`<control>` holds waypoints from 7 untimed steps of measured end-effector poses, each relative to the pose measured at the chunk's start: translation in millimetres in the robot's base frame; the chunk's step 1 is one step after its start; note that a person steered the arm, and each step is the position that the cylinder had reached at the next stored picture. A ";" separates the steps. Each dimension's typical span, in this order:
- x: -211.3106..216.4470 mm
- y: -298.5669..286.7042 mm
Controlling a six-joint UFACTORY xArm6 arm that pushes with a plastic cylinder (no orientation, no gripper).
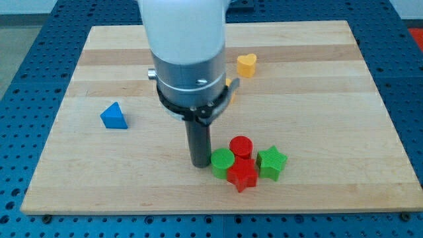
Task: Place your hand diagonally bottom left to the blue triangle
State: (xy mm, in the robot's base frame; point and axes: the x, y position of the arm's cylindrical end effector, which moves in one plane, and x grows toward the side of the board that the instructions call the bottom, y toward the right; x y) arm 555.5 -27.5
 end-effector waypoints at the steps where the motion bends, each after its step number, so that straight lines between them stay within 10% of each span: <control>1: 14.4 6.8; 5: -37.9 -56.6; 7: 32.7 -84.0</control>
